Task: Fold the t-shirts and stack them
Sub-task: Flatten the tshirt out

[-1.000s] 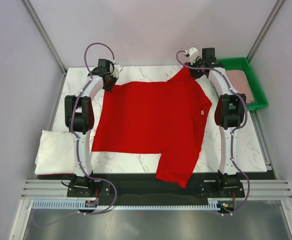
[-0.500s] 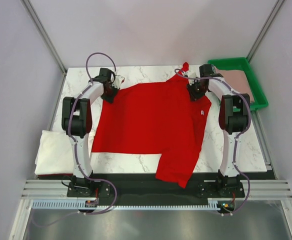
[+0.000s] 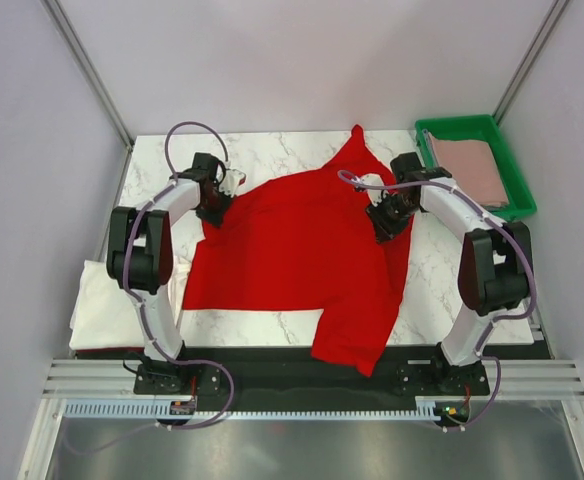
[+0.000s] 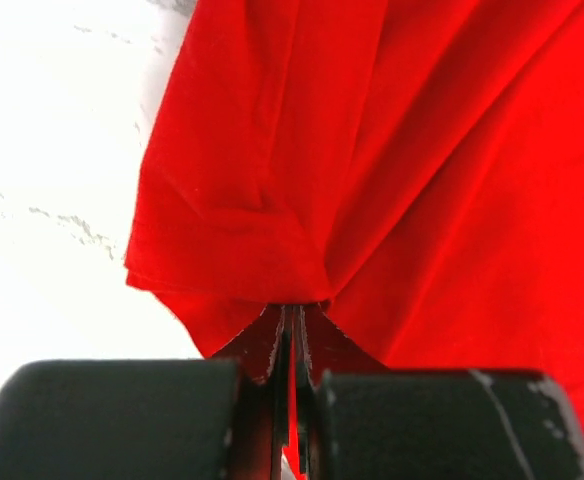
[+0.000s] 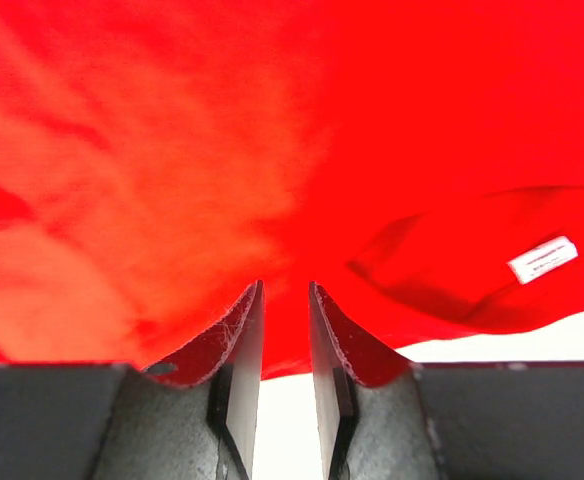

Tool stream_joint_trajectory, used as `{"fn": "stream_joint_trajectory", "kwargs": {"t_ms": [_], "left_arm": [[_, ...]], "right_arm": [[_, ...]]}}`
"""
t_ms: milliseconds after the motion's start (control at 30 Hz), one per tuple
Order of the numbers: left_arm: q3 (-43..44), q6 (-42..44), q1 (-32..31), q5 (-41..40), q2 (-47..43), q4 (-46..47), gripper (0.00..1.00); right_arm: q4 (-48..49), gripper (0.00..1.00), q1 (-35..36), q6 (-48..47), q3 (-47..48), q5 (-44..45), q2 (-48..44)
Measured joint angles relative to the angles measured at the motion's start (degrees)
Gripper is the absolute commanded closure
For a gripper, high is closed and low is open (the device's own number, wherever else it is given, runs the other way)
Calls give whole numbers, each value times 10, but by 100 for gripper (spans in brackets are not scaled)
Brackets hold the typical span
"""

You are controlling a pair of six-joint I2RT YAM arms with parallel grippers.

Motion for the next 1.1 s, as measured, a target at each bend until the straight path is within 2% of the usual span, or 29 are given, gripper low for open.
{"fn": "stream_joint_trajectory", "kwargs": {"t_ms": [167,200,267,300,467,533,600,667,700,733,900,1100], "left_arm": [[2,0,0,9,-7,1,98],[9,0,0,9,-6,0,98],[27,0,-2,11,-3,-1,98],[42,0,-3,13,0,-2,98],[107,-3,-8,14,10,-1,98],[121,-4,-9,15,12,-1,98],[125,-7,-10,15,12,-2,83],[126,-12,-10,22,12,-5,61],[126,-14,-10,25,12,-8,56],[126,-18,-10,29,12,-11,54],[110,-21,-10,42,7,-13,63],[99,-21,-13,37,7,-23,63]], "right_arm": [[-1,56,10,10,22,-9,-25],[2,51,8,12,39,-7,-16],[18,46,5,16,88,2,11],[26,40,3,18,119,7,32],[76,36,-8,36,272,34,148],[87,34,-17,42,303,45,179],[98,33,-27,48,324,57,210],[101,32,-38,53,333,68,231],[102,32,-41,55,334,71,237],[102,32,-47,56,334,75,244],[101,31,-71,61,334,81,261],[104,30,-88,63,332,83,268]]}}
